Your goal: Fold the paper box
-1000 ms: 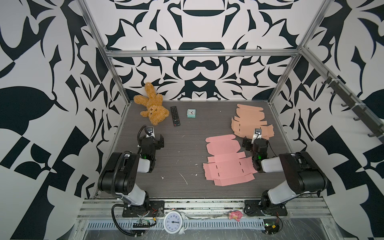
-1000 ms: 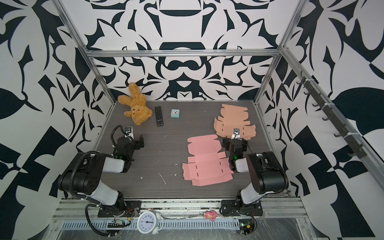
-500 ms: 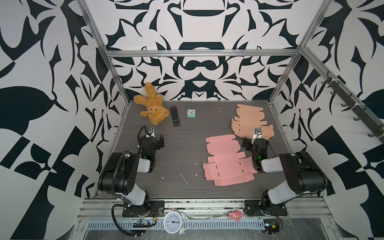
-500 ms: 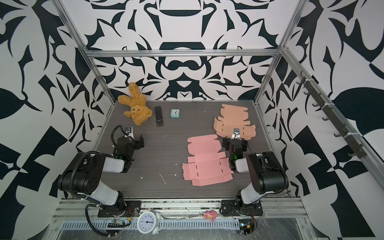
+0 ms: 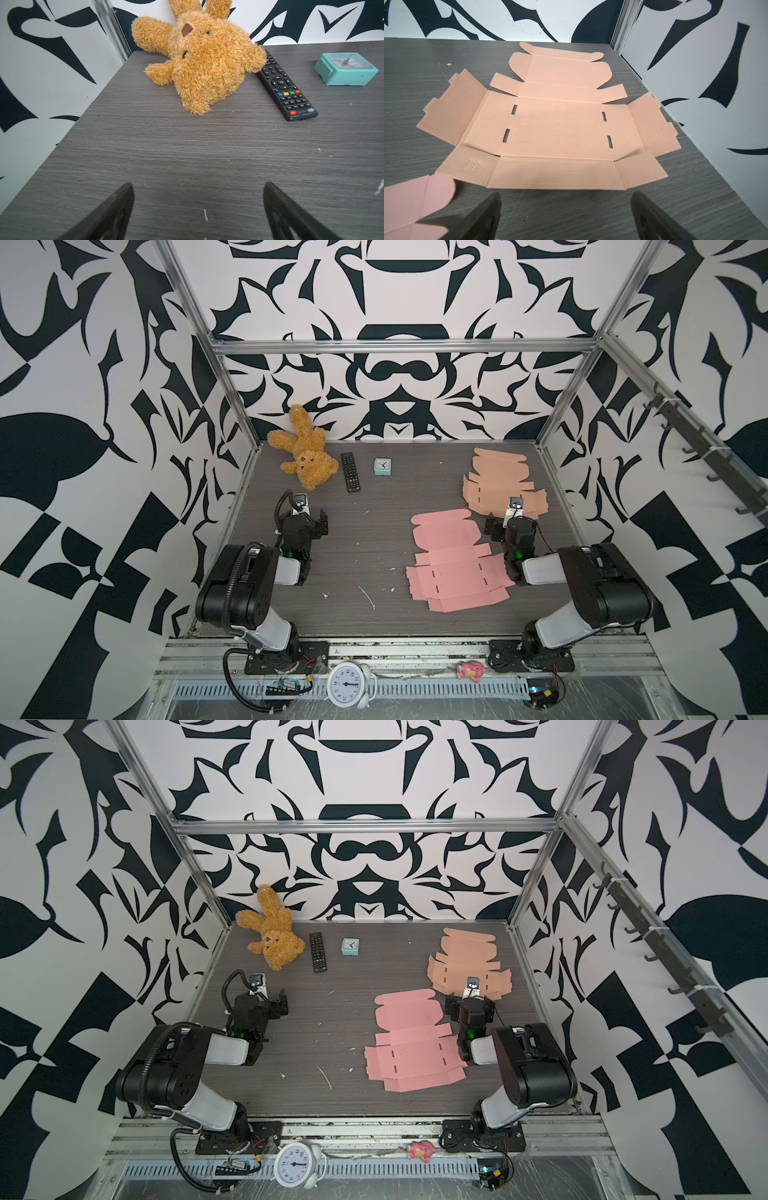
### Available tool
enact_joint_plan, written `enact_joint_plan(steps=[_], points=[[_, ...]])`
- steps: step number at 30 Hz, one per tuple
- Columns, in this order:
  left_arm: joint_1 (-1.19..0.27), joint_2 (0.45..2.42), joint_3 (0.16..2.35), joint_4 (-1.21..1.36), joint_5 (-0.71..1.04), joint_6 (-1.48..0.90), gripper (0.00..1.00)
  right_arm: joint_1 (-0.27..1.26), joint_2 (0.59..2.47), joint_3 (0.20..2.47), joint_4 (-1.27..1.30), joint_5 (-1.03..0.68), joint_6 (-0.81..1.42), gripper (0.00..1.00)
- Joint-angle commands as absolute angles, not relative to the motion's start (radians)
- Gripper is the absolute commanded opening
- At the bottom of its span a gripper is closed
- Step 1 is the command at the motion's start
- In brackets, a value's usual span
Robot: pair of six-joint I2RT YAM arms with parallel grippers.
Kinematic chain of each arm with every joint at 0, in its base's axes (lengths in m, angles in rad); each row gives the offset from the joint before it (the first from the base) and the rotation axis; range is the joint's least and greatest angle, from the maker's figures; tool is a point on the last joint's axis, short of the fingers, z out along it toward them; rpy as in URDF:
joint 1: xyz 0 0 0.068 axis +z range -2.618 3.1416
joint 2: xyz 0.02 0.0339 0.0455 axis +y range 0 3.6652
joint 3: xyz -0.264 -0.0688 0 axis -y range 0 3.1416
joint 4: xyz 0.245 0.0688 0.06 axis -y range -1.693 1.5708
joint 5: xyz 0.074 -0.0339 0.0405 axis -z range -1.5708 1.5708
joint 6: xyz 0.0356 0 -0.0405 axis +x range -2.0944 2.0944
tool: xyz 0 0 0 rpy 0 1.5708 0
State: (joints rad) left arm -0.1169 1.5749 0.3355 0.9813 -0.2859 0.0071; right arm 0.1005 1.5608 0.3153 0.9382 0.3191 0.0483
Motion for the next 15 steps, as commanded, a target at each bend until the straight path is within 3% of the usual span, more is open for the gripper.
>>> enact_joint_plan(steps=[1,15], points=[[-0.112,1.574,0.348,0.985,-0.275,0.005,0.99,0.102,1.557,0.336,0.952,0.329,0.042,0.99],[-0.112,1.574,0.348,0.984,-0.275,0.005,0.99,0.102,1.558,0.339,0.948,0.33,0.041,0.99]])
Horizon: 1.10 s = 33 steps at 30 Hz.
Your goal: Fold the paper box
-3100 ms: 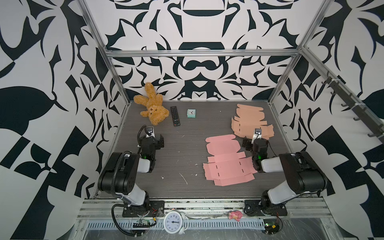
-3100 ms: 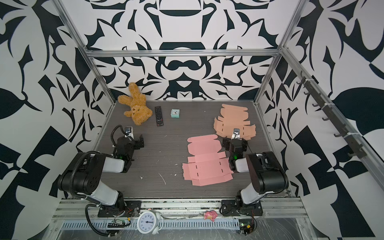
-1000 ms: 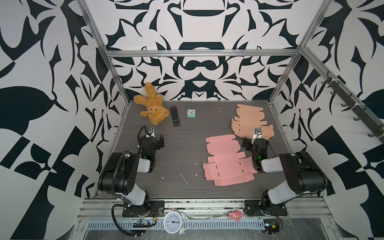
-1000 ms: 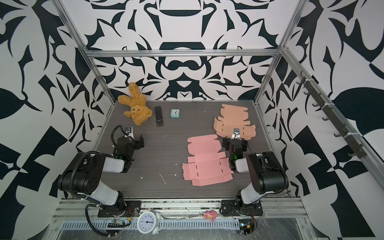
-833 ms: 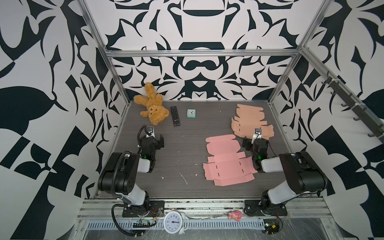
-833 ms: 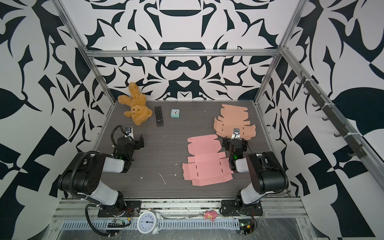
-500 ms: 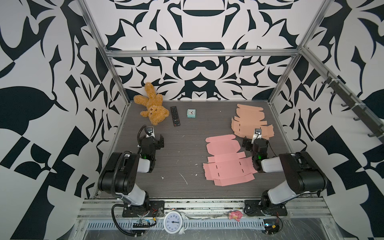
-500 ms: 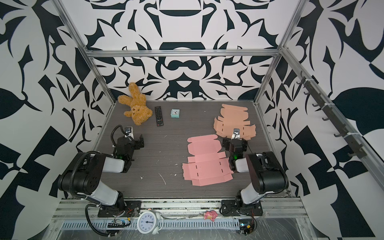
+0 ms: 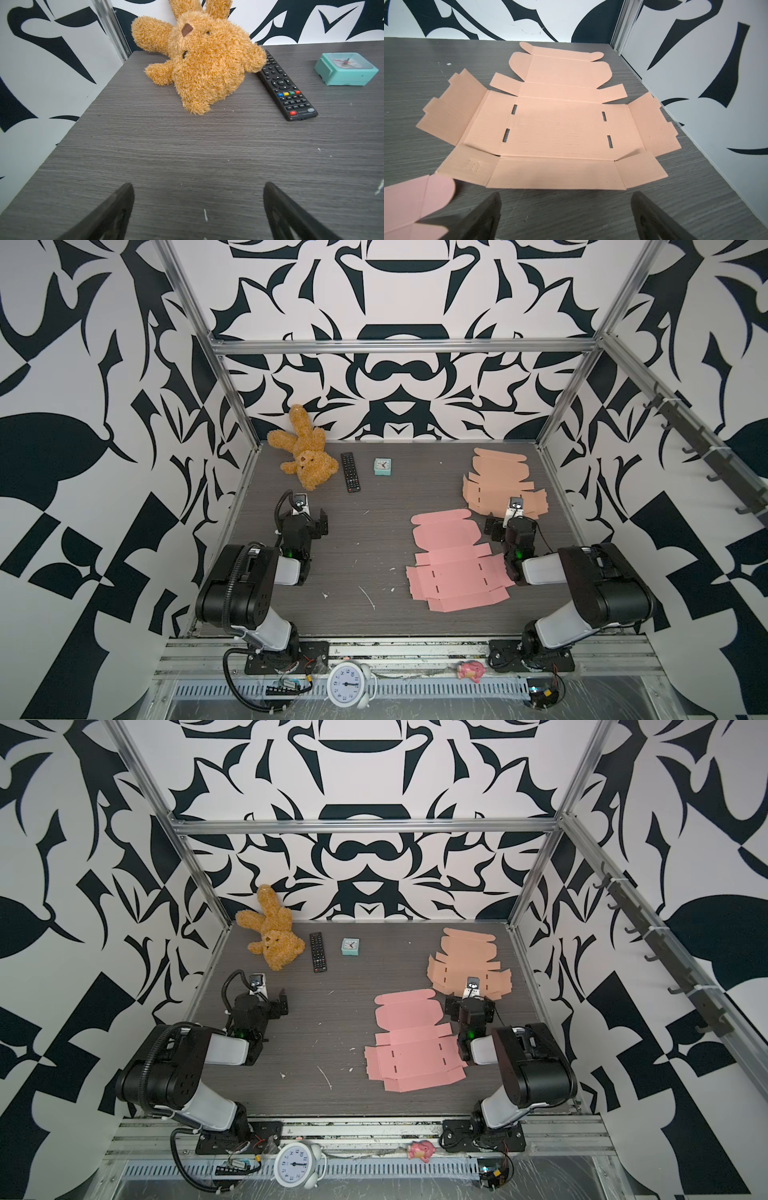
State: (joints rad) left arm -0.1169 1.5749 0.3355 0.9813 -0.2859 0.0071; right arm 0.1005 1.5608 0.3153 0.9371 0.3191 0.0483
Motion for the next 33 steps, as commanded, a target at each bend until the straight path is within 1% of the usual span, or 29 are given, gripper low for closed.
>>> enact_joint_plan(steps=[1,12,17,22,26,30,33], points=[[-0.112,1.575,0.35,0.983,-0.275,0.005,0.99,0.101,1.557,0.34,0.947,0.329,0.042,0.99],[-0.112,1.571,0.347,0.987,-0.275,0.006,0.99,0.102,1.554,0.336,0.954,0.301,0.028,1.0],[-0.113,1.553,0.343,0.984,-0.275,0.008,0.99,0.102,1.494,0.356,0.873,0.296,0.028,0.99],[-0.113,1.458,0.365,0.851,-0.268,0.003,0.99,0.101,1.378,0.376,0.726,0.296,0.037,1.0],[-0.113,1.361,0.383,0.719,-0.25,-0.015,0.99,0.103,1.282,0.394,0.597,0.302,0.088,0.99],[-0.114,1.241,0.42,0.546,-0.195,-0.055,0.99,0.102,1.18,0.434,0.392,0.287,0.139,0.99],[-0.122,1.177,0.46,0.418,-0.111,-0.113,0.99,0.102,1.105,0.48,0.215,0.273,0.209,0.99]])
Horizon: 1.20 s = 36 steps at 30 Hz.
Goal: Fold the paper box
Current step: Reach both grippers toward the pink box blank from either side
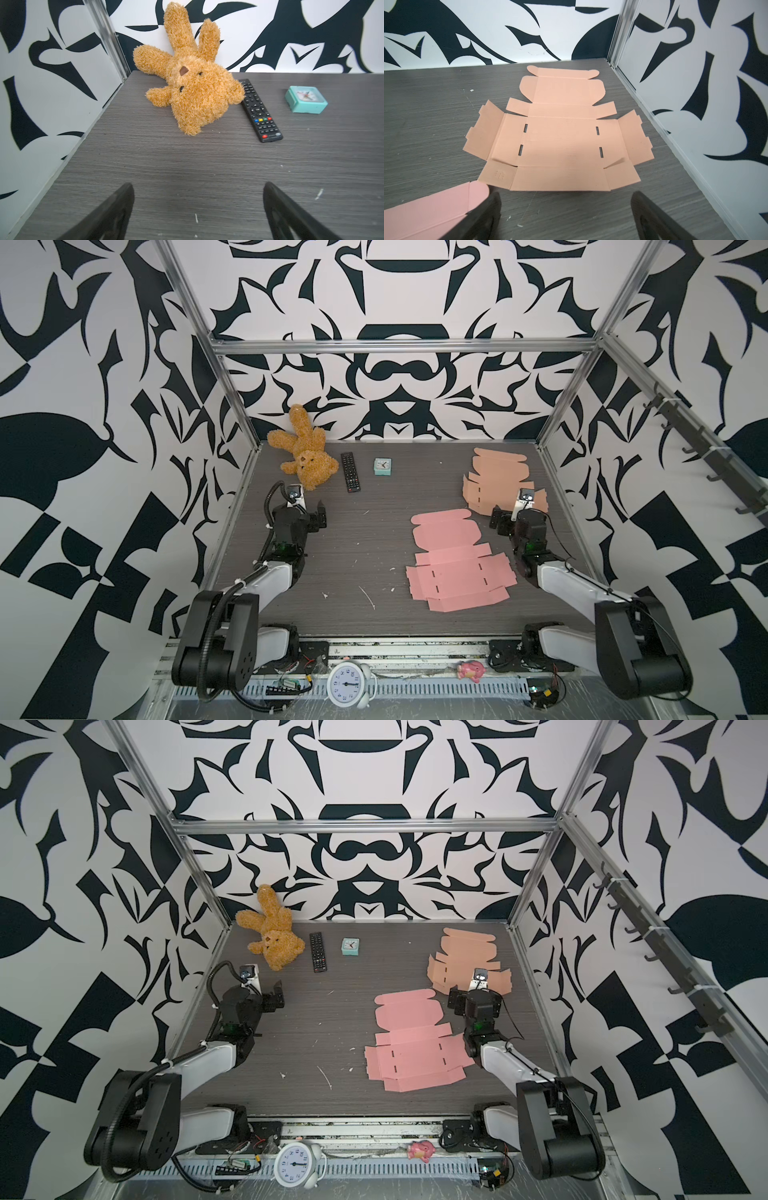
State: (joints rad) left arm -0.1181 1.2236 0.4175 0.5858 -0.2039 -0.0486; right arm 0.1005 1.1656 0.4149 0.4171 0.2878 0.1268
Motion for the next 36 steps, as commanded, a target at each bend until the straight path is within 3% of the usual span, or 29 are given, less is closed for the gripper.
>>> enact_joint_plan(steps=[1,6,16,24,36], points=[[-0.132,1.159,0.475,0.383,-0.074,-0.132,0.99,0.102,1.085,0.501,0.145,0.273,0.245,0.99],[-0.174,1.133,0.582,0.173,0.092,-0.269,0.99,0.101,1.059,0.628,-0.194,0.234,0.371,0.99],[-0.361,1.219,0.77,-0.106,0.378,-0.532,0.99,0.167,1.027,0.637,-0.38,-0.09,0.437,0.99],[-0.555,1.401,0.827,-0.036,0.435,-0.643,0.99,0.317,1.002,0.641,-0.456,-0.116,0.472,0.99],[-0.626,1.645,0.852,0.177,0.46,-0.819,0.99,0.413,0.827,0.532,-0.364,-0.185,0.54,0.99]])
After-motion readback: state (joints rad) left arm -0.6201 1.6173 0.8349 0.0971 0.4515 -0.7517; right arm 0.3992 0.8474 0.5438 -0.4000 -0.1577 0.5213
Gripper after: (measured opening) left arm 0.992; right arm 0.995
